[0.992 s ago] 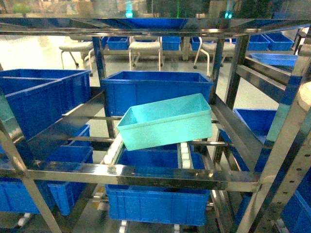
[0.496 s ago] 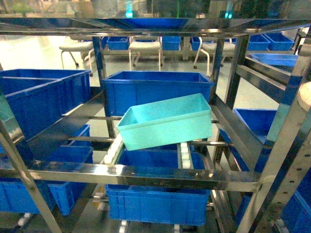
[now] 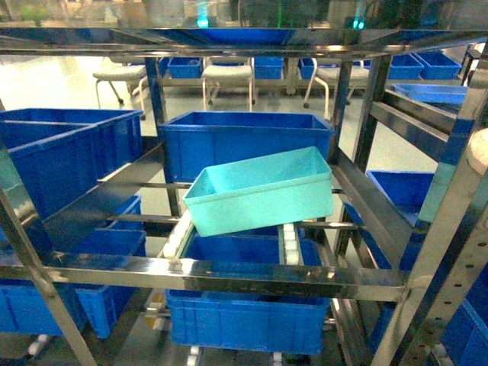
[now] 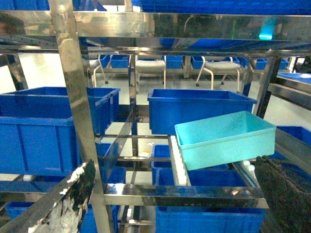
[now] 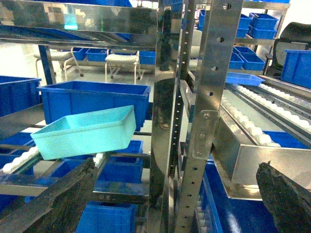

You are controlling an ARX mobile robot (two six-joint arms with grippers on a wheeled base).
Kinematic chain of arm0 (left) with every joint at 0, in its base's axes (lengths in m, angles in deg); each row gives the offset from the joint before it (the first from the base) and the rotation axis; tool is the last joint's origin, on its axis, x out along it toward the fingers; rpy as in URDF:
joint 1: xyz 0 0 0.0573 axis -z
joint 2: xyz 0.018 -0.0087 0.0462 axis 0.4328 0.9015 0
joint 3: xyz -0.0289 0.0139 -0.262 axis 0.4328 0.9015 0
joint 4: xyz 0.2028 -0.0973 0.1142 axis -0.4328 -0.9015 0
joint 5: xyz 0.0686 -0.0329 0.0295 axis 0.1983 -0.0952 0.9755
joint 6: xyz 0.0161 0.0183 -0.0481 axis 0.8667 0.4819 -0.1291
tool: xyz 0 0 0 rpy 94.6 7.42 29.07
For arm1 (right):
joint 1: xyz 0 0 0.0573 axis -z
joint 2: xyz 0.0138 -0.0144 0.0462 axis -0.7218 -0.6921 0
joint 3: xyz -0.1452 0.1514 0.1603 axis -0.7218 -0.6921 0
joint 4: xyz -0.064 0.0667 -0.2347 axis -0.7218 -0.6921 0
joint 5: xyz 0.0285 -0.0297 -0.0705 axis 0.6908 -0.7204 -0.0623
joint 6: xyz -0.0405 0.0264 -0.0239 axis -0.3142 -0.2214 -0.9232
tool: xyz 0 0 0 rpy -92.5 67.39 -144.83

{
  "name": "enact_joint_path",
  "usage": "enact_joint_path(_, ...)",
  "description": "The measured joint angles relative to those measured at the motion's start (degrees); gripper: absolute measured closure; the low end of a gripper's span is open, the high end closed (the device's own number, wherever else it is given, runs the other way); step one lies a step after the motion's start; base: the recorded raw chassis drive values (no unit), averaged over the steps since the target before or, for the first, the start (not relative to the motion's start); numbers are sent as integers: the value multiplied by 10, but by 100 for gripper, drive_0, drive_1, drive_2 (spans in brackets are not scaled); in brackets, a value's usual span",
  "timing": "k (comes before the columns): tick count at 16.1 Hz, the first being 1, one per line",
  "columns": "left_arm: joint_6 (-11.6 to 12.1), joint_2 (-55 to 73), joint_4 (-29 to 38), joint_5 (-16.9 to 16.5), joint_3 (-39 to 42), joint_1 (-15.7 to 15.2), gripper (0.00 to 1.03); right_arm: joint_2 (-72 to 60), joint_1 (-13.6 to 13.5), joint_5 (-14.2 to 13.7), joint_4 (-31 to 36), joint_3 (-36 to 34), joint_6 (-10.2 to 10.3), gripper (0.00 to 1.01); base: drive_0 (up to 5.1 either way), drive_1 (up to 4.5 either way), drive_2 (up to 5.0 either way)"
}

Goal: Organize blue bins on left shelf correctly

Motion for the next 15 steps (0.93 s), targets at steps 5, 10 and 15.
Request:
enact_joint_path(5, 0, 0, 0, 0, 0, 0, 5, 0, 0, 0, 0, 0, 0, 3, 0, 0, 0)
enact_joint_path(10, 0, 0, 0, 0, 0, 0, 5, 0, 0, 0, 0, 0, 0, 3, 0, 0, 0)
enact_joint_path(15, 0, 0, 0, 0, 0, 0, 5, 0, 0, 0, 0, 0, 0, 3, 0, 0, 0)
